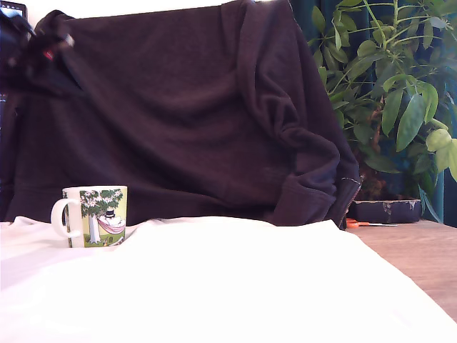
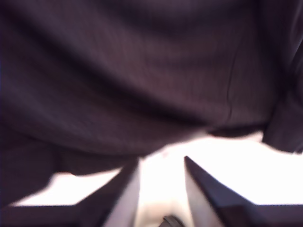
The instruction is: Pick the grey coffee capsule and place it inside the green coffee cup
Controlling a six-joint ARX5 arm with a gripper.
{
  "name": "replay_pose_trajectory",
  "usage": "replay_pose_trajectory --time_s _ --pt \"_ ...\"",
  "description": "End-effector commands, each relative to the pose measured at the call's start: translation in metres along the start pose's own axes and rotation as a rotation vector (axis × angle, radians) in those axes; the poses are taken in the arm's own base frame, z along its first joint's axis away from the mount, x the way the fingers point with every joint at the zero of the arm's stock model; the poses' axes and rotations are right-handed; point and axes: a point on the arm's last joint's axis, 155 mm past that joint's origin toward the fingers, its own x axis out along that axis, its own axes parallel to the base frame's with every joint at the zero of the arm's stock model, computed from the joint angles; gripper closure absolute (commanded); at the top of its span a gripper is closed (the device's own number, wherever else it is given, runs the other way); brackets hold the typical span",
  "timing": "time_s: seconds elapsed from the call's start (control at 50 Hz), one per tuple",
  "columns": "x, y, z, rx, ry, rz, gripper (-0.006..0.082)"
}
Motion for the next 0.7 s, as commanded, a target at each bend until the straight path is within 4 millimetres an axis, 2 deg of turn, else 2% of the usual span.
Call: replay_pose_trajectory --time_s 0.0,0.3,0.5,0.68 --pt "-0.006 0.005 -0.009 -0.012 0.034 0.017 0.0784" --pt "-0.050 0.006 -0.010 -0.044 0.075 0.059 0.0783" --pt "-0.064 0.003 -0.012 -0.051 0.091 0.067 0.0784" --pt "-0.069 0.001 -0.009 -0.047 0.081 0.067 0.0784"
